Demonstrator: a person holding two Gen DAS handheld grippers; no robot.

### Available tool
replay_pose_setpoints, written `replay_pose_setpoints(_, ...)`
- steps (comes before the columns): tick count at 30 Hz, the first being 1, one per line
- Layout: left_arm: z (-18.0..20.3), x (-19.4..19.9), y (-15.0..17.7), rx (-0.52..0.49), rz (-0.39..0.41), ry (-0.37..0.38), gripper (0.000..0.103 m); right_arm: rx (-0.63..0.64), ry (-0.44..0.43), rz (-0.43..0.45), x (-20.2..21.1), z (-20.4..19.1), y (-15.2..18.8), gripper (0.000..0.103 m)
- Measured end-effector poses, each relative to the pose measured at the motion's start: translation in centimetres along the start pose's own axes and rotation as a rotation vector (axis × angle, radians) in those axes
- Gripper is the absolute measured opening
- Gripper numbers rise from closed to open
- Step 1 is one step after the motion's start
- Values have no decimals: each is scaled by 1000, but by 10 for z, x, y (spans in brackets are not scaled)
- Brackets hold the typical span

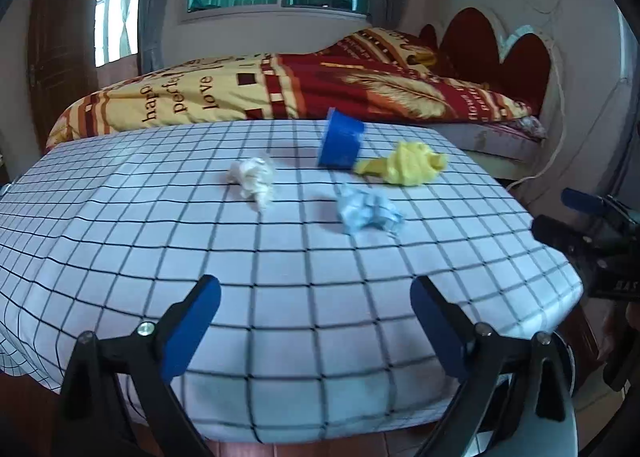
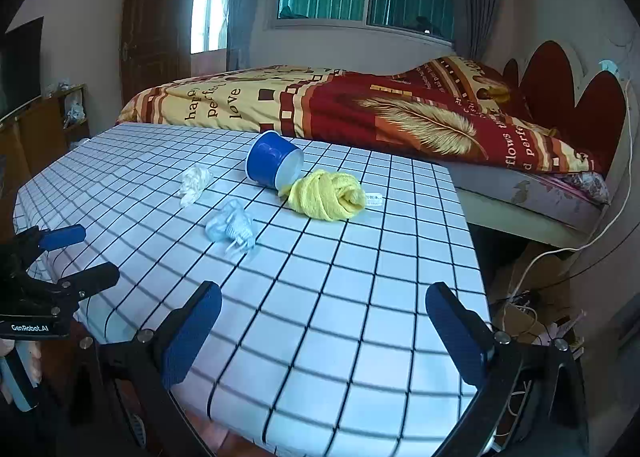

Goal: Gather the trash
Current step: 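Move both tools back over the table, then grasp the white tissue with the left tool while the right tool grasps the blue mask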

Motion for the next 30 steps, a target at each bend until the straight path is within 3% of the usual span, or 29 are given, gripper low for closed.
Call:
replay_pose_setpoints(9, -24, -26, -12, 0, -22, -14, 93, -7, -4, -31, -44, -3, -22, 102)
replay_pose_setpoints(13, -31, -41, -21, 2, -32, -26, 93, -4, -45, -49, -60, -9, -28, 100)
replay_pose_setpoints(20, -51, -57, -27, 23, -57, -27, 88, 88, -198, -109, -96, -69, -27, 78)
replay_pose_setpoints(25, -57, -72, -30, 49, -80, -6, 82, 143, -256, -179, -133, -105, -24, 63)
replay_pose_setpoints(27, -58, -79, -37, 51, -81, 1, 80, 159, -284, -204, -141, -112, -22, 28)
replay_pose_setpoints(30, -60, -91, -50, 57, -79, 18, 76, 128, -247, -158, -139, -102, -34, 26)
Point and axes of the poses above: each gripper's, at about its wrist camera, not at the fingertips, and x roughly against the way its jaws point, z to its right, y to its underside, the point moved 10 cm from there along -x, roughly the way its jaws point, and after that the axes turned 5 degrees about y, right-handed, at the moved point
